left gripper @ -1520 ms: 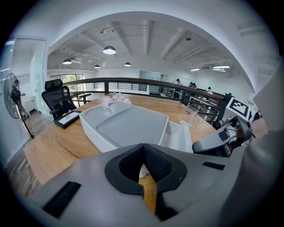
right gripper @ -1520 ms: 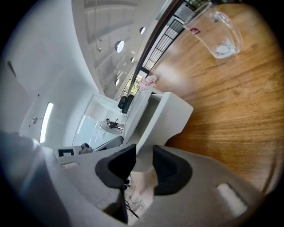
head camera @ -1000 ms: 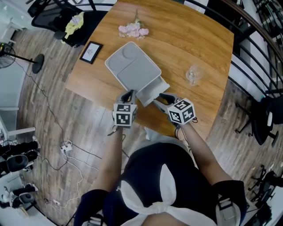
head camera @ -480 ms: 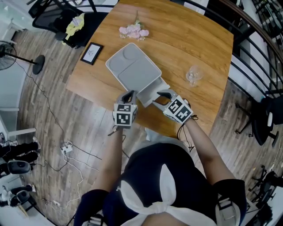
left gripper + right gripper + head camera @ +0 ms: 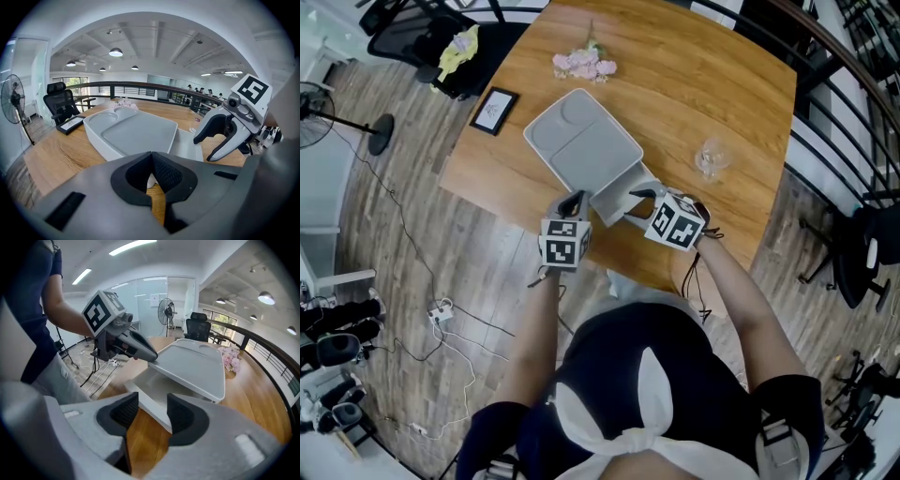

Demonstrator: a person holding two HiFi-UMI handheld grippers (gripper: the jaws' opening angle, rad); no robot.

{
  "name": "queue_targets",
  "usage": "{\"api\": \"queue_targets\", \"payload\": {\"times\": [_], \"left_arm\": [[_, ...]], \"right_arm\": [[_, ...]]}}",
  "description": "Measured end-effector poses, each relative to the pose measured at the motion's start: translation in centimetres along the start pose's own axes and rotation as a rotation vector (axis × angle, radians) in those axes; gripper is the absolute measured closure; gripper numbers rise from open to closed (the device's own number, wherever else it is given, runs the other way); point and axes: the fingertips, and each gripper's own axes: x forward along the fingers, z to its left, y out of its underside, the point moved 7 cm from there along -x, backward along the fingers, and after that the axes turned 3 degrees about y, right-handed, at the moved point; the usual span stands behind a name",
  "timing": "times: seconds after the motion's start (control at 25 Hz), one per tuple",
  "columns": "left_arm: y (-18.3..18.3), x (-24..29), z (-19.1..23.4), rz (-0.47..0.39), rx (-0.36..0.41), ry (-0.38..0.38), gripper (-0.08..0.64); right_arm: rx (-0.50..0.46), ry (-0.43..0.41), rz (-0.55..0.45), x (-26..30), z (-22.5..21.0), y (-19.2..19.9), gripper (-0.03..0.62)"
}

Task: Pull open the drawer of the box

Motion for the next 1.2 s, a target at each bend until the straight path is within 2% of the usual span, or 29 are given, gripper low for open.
{"api": "queue_targets", "payload": {"times": [0.48, 1.2], "left_arm": [[0.1, 0.2, 0.1, -0.001, -0.008, 0.002, 0.541], [0.1, 0.2, 0.0, -0.011, -0.023, 0.008, 0.542]], "right_arm": [[-0.216, -0.084, 0.123, 1.9, 0.6, 0.2, 0.402], [-0.28, -0.152, 0.119, 2.3, 0.9, -0.2, 0.459]]}}
